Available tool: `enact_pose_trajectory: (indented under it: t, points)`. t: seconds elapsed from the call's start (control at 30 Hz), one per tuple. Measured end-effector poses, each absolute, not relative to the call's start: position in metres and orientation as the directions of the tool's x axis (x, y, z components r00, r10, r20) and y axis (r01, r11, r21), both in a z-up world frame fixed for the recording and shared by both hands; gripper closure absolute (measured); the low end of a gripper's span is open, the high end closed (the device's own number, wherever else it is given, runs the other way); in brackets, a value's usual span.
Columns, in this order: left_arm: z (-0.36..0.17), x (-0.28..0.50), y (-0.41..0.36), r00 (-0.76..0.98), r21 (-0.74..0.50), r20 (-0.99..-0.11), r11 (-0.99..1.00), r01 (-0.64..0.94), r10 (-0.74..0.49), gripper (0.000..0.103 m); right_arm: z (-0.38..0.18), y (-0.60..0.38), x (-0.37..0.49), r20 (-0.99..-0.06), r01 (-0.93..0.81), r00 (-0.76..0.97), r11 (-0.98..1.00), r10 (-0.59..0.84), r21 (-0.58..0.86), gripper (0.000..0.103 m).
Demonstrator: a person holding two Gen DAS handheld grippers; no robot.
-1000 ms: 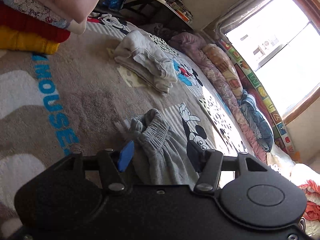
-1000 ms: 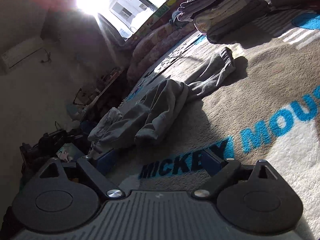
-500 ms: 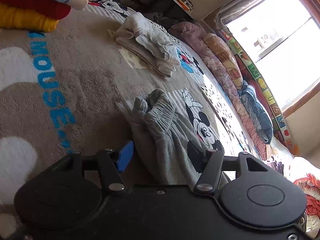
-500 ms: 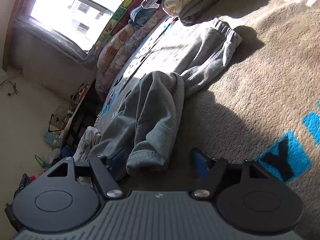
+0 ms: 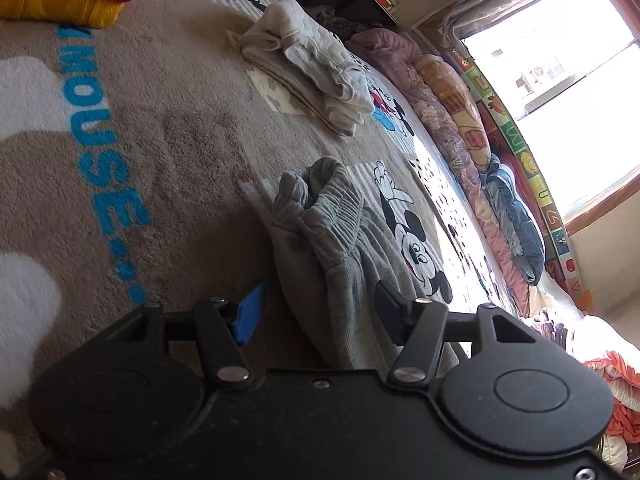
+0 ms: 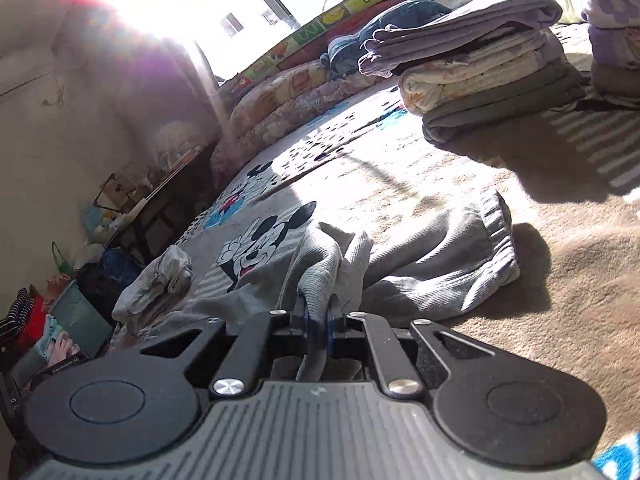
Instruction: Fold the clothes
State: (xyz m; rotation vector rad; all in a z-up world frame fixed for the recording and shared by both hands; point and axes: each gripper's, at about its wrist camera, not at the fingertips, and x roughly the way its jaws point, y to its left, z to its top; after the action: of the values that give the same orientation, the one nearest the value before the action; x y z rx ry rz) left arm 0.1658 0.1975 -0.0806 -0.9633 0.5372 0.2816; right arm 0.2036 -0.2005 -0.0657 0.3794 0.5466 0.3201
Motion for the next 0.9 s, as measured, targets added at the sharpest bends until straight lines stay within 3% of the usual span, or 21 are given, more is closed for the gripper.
enact_pose_trajectory:
  t: [0.2, 0.33, 0.4, 0.47, 0.6, 0.67, 0.8, 0.9]
  points:
    - [-0.083, 0.165, 0.199, 0.832, -0.704, -0.554, 0.537, -0.464, -0.007, 0.044, -0.017, -0.192, 0.205, -0.46, -0.376, 0.843, 0.917, 0.278, -0.134, 0.095]
    - [-0.083, 0.166, 0.2, 0.83, -0.703, -0.557, 0.534, -0.47, -0.003, 0.044, -0.041, -0.158, 0.186, -0.432, -0.441, 0.88, 0.673, 0.196, -0.594, 0.095]
    - [-0.084, 0.166, 0.2, 0.829, -0.702, -0.559, 0.533, -0.472, -0.001, 0.044, -0.063, -0.147, 0.176, -0.477, -0.491, 0.86, 0.556, 0.183, -0.671, 0.095]
    - [-0.084, 0.166, 0.201, 0.829, -0.702, -0.56, 0.531, -0.474, 0.0, 0.044, -0.08, -0.144, 0.171, -0.541, -0.539, 0.824, 0.525, 0.167, -0.659, 0.09]
    - [-0.084, 0.166, 0.201, 0.83, -0.702, -0.558, 0.533, -0.472, 0.0, 0.044, -0.092, -0.15, 0.158, -0.587, -0.553, 0.788, 0.627, 0.183, -0.548, 0.05]
    - [-0.084, 0.166, 0.201, 0.83, -0.701, -0.557, 0.534, -0.472, 0.002, 0.044, -0.087, -0.161, 0.155, -0.6, -0.53, 0.772, 0.734, 0.211, -0.425, 0.046]
    - [-0.083, 0.164, 0.202, 0.829, -0.701, -0.558, 0.528, -0.479, 0.01, 0.044, -0.071, -0.215, 0.156, -0.539, -0.379, 0.763, 0.923, 0.356, 0.072, 0.04]
    - [-0.081, 0.161, 0.203, 0.832, -0.706, -0.554, 0.526, -0.474, 0.007, 0.044, -0.079, -0.263, 0.16, -0.432, -0.193, 0.801, 0.862, 0.414, 0.469, 0.034]
